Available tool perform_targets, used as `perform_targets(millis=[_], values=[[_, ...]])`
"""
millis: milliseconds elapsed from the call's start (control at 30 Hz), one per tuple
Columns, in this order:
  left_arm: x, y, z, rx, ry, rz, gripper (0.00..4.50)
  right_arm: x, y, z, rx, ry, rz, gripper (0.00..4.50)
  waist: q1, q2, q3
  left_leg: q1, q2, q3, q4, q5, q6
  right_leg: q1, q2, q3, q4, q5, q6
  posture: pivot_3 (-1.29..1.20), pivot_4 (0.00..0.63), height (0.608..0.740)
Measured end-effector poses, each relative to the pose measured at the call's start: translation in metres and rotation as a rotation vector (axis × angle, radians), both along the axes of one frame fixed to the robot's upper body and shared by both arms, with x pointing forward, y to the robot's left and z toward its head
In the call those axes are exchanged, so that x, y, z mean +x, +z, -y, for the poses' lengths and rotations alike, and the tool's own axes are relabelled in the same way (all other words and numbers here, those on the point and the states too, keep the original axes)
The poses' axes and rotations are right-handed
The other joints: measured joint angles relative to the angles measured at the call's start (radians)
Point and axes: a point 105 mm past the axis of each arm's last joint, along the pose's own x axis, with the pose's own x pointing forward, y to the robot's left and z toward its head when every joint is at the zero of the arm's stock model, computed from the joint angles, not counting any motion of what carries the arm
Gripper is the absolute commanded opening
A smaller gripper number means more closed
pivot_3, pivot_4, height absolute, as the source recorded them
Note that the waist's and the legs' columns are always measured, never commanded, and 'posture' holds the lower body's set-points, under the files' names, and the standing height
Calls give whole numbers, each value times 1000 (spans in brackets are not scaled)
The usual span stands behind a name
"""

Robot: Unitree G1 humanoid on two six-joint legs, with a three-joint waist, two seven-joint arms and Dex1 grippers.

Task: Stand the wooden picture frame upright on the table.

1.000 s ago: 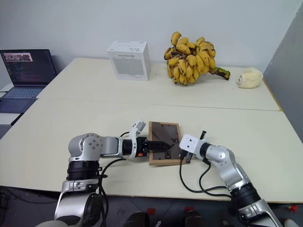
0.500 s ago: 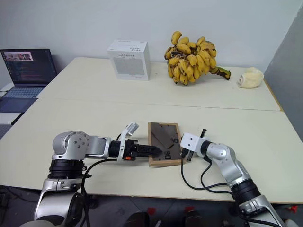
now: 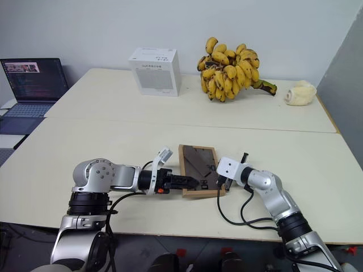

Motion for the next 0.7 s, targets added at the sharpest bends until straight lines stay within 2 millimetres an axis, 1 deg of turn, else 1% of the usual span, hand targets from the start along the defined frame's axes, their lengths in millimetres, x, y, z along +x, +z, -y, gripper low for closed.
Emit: perform_targets(millis=[100, 133, 333, 400, 433, 533, 600, 633, 700], values=[[1, 1, 1, -30, 7, -12, 1373, 0, 0, 0, 0, -1, 0, 0, 0, 0, 0, 0, 0, 0, 0, 0, 0, 0, 0, 0, 0, 0, 0, 0, 150, 740], [1, 2, 1, -35, 6, -11, 1290, 0, 0, 0, 0, -2, 0, 0, 0, 0, 0, 0, 0, 0, 0, 0, 0, 0, 0, 0, 0, 0, 0, 0, 150, 740], [3, 3, 0, -42, 20, -11, 1286, 2, 1, 1, 0, -7, 4, 0, 0, 0, 0, -1, 0, 0, 0, 0, 0, -1, 0, 0, 0, 0, 0, 0, 150, 740], [3, 3, 0, -43, 20, -10, 1286, 2, 2, 5, -12, -11, 9, 0, 0, 0, 0, -1, 0, 0, 0, 0, 0, -1, 0, 0, 0, 0, 0, 0, 150, 740], [3, 4, 0, -43, 19, -6, 1286, 1, 2, 10, -25, -15, 13, 0, 2, 0, 1, -1, 0, 0, 0, 0, 0, -1, 0, 0, 0, 0, 0, 0, 150, 740], [7, 8, -6, -42, 41, 29, 1286, -1, 4, 38, -70, -59, 20, 0, 4, 0, 1, -2, -1, 0, -1, 0, 0, -1, -1, 0, -1, 0, 0, 0, 150, 740], [13, 13, -15, -33, 71, 86, 1286, -4, 5, 57, -88, -90, 12, 344, 3, 0, 2, -3, -1, 0, -1, 0, 0, -2, -1, 0, -1, 0, 0, 0, 150, 740], [16, 16, -18, -29, 84, 118, 1286, -5, 6, 65, -91, -109, 6, 409, 2, 0, 2, -3, 0, 0, -1, 0, 0, -2, -1, 0, -1, 0, 0, 0, 150, 740], [23, 24, -24, -20, 99, 211, 1286, -8, 13, 77, -71, -133, -9, 925, 2, 0, 3, -3, 0, 0, -2, 0, 0, -3, 0, 0, -1, 0, 0, 0, 150, 740]])
